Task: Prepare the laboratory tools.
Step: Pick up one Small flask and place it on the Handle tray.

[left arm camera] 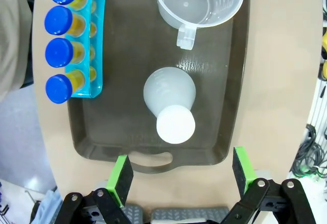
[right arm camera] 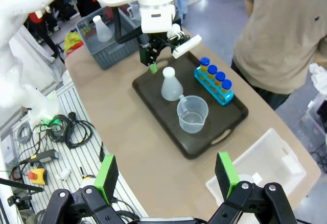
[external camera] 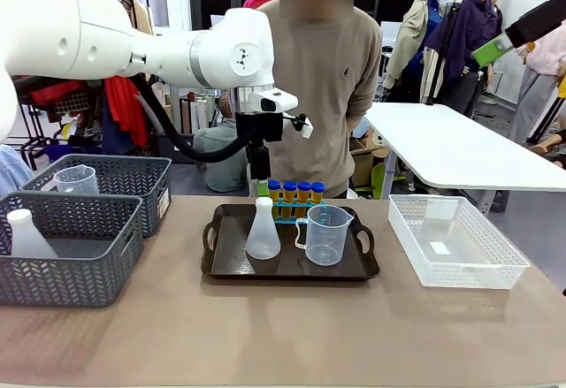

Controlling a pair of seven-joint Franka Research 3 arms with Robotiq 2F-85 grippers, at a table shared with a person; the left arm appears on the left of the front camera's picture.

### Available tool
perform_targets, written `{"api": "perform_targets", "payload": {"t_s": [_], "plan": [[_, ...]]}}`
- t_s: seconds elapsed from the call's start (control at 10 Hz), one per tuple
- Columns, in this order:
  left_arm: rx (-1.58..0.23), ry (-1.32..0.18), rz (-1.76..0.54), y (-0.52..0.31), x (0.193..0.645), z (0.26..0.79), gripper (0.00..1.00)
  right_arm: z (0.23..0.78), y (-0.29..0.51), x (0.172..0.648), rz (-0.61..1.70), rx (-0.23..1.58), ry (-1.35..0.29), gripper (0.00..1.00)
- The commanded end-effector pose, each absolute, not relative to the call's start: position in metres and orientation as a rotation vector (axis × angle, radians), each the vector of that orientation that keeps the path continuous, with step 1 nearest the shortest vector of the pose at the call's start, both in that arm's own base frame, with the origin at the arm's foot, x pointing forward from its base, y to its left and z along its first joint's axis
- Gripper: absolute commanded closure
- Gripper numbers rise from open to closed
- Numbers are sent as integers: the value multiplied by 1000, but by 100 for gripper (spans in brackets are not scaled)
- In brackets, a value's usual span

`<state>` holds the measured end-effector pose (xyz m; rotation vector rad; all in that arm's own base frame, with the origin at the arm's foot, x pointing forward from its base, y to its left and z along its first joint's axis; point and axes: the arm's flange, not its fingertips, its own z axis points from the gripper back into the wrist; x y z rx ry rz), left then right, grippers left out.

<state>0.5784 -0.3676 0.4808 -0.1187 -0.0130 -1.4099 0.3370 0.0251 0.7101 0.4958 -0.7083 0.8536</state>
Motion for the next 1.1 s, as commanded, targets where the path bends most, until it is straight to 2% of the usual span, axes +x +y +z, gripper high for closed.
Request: {"api": "perform_targets", "payload": {"t_s": [0.0,0.1,0.9,1.0], "plan": [[-124,-8,-1390,-362,567,484,0,712,26,338,861,514,-723,0],[-119,-13,-1410,-368,578,481,0,712,26,338,861,514,-723,0],[-121,-9,-1409,-368,578,478,0,712,26,338,861,514,-723,0],[-100,-19,-1397,-357,573,496,0,712,26,338,861,514,-723,0]]}}
